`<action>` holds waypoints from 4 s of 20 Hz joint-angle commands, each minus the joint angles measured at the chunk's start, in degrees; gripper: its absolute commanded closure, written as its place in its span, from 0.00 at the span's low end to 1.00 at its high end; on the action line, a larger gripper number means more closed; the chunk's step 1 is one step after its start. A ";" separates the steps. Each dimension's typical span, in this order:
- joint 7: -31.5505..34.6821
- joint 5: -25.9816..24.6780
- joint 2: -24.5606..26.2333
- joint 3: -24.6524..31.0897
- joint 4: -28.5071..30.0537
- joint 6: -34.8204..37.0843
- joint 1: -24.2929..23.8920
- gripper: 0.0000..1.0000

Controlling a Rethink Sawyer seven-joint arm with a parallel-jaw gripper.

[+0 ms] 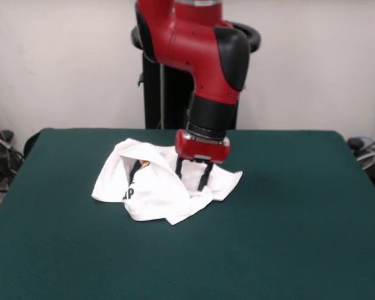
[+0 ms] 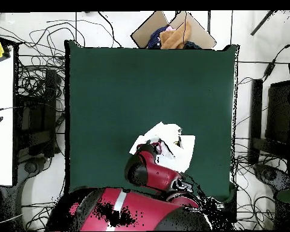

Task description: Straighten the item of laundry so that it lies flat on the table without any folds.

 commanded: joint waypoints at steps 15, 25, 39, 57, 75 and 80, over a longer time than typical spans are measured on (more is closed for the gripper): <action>7.28 -6.61 3.89 -6.93 -9.05 -3.98 -5.92 0.00; 9.35 -10.12 8.95 -4.97 -12.64 -9.93 -9.36 0.00; 4.56 -34.17 3.80 15.38 -21.73 12.35 -30.53 0.00; 8.06 -32.44 2.18 15.55 -19.78 15.54 -28.32 0.00; 9.78 -27.69 -3.88 19.40 -14.03 25.10 -28.69 0.00; 13.69 -22.02 -8.68 20.79 -7.95 28.15 -26.87 0.00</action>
